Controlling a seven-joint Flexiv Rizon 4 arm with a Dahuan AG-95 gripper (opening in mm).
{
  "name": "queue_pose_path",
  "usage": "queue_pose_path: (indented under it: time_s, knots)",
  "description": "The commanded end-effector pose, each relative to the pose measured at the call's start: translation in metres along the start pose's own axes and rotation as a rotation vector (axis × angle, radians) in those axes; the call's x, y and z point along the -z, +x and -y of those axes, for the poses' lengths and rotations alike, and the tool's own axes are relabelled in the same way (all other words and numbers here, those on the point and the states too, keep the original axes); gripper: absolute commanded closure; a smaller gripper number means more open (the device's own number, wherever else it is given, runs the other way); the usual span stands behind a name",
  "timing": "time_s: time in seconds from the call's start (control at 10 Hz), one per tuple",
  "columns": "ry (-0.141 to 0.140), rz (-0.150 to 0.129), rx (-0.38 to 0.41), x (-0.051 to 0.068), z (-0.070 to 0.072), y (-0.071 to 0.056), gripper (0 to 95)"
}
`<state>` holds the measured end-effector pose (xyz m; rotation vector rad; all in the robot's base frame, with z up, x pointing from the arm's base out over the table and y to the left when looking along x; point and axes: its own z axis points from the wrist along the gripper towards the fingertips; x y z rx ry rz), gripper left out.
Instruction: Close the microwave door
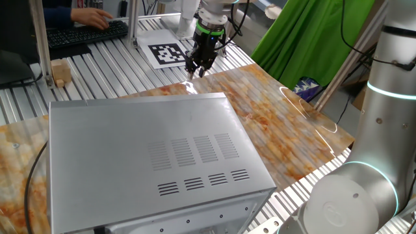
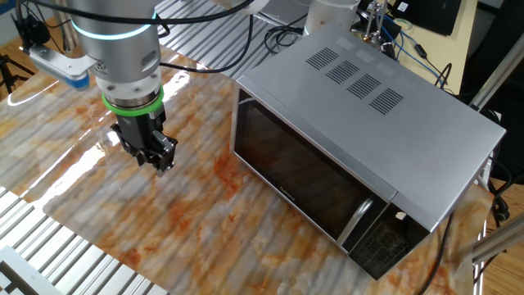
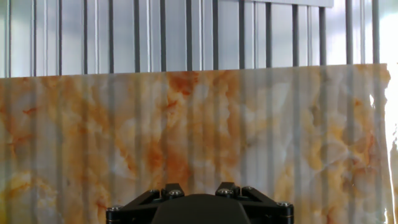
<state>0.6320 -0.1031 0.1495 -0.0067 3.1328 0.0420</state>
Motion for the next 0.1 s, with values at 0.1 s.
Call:
queue_pose_path:
  time_s: [0.1]
  knots:
    - [0.005, -0.002, 0.0, 0.0003, 0.0003, 0.001, 57.0]
